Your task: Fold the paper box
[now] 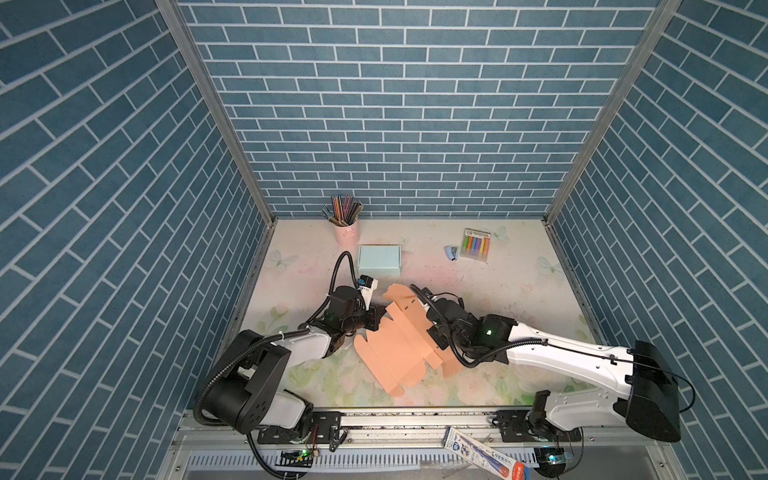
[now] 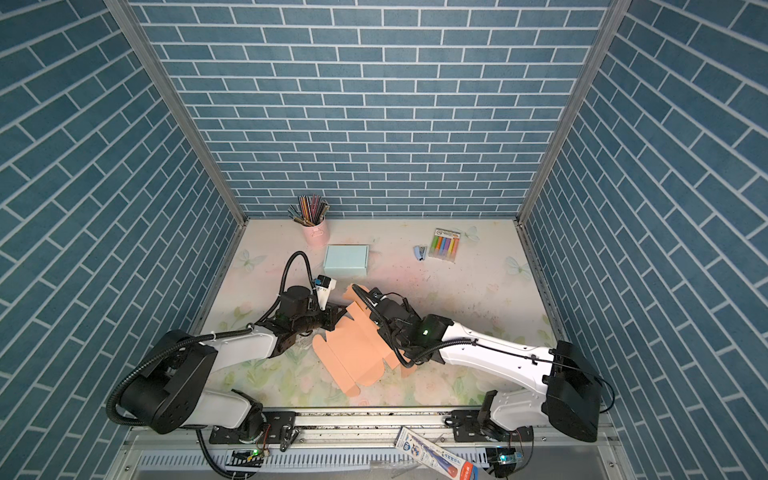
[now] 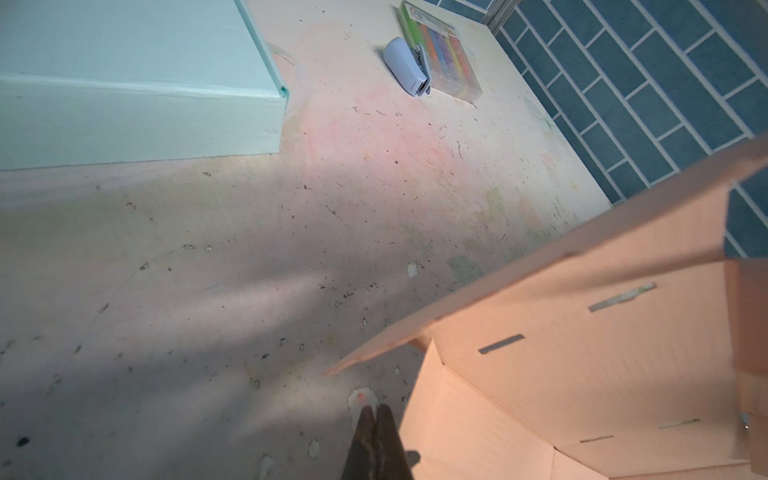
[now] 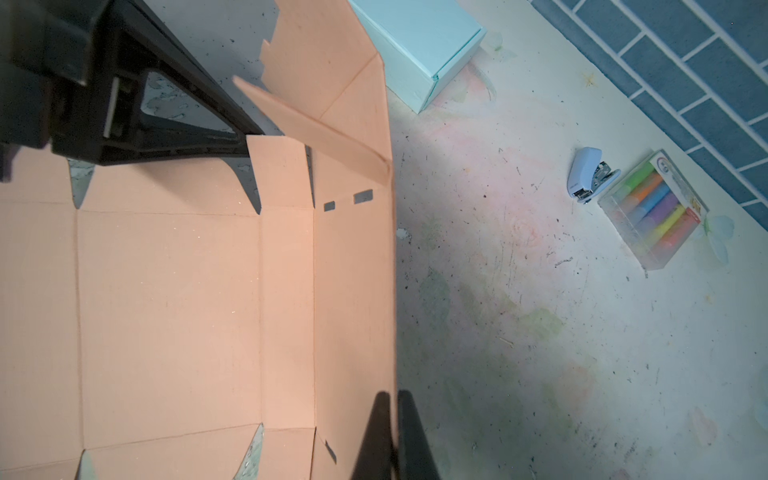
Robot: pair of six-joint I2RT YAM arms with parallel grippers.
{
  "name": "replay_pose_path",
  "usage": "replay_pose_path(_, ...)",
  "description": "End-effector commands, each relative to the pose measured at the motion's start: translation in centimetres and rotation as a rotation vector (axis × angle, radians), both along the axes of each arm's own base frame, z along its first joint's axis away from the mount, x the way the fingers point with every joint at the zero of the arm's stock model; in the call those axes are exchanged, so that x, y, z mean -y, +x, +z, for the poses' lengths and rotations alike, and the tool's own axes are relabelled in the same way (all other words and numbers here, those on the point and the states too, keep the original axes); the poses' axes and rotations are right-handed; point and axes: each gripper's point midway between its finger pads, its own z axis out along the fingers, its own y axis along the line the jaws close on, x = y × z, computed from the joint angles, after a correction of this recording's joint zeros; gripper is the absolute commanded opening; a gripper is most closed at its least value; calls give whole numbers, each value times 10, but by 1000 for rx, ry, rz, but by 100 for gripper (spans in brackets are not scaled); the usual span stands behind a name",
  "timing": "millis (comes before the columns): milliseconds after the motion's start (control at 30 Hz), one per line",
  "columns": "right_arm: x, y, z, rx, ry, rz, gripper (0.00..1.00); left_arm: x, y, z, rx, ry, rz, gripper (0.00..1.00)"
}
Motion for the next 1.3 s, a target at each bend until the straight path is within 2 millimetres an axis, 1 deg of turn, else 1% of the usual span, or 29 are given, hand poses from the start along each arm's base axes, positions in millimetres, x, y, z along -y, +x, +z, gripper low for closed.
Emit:
replay_pose_path(0, 5, 0, -2, 20, -51, 7, 0, 12, -3, 18, 49, -14, -43, 0)
replay_pose_path(200, 5, 2, -5, 21, -80, -2, 0, 17, -17, 19, 50, -23, -51, 0)
replay_pose_path(400, 0, 2, 2, 49, -95, 18, 0, 25, -33, 12, 24, -47, -58, 0)
replay_pose_path(533, -5, -3, 5, 71, -110, 48, 0, 22, -42, 7, 13, -67, -49, 0)
replay_pose_path(700, -11, -6, 4, 87, -137, 79, 0, 22, -47, 3, 1, -63, -56, 0)
replay_pose_path(867, -25, -16, 2, 120, -186, 149, 0, 25, -53, 2, -6, -78, -68, 0)
replay_pose_path(967, -27, -16, -2, 167, -258, 153, 0, 20, -57, 2, -7, -82, -58, 0)
replay_pose_path(1133, -15, -7, -16, 235, -426, 120, 0, 5, -60, 19, 22, -134, -25, 0)
replay_pose_path(1267, -13, -3, -25, 252, -486, 117, 0, -5, -60, 22, 30, -118, -4, 0)
